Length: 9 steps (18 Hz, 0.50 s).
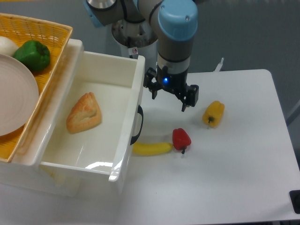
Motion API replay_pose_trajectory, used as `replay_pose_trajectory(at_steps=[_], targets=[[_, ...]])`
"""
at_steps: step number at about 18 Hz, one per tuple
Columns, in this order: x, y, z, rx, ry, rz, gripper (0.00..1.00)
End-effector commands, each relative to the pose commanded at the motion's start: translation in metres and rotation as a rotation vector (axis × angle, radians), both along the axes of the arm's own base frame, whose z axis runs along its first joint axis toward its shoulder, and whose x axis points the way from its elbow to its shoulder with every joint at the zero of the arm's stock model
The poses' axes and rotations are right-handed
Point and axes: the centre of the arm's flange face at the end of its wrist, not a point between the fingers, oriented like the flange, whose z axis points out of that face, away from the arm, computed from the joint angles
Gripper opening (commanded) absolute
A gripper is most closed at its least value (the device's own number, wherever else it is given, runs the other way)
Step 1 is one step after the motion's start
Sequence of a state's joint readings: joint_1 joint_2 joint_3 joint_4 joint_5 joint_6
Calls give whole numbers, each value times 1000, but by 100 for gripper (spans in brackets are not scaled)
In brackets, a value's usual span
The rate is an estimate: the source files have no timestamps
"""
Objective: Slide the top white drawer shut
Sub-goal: 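Lower the gripper beside the open white drawer's front panel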
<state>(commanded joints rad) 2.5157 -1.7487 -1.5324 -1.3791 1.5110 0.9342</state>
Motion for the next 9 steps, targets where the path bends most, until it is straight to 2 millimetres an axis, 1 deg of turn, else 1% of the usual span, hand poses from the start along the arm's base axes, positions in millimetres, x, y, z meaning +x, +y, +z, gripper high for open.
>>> replay_pose_trajectory(at_steps=[6, 7, 9], targets=[[-14, 11, -24, -3, 3, 11, 100], [-16, 12, -30, -10, -5, 11, 100], [-20, 13, -37, -30, -6, 16, 100]])
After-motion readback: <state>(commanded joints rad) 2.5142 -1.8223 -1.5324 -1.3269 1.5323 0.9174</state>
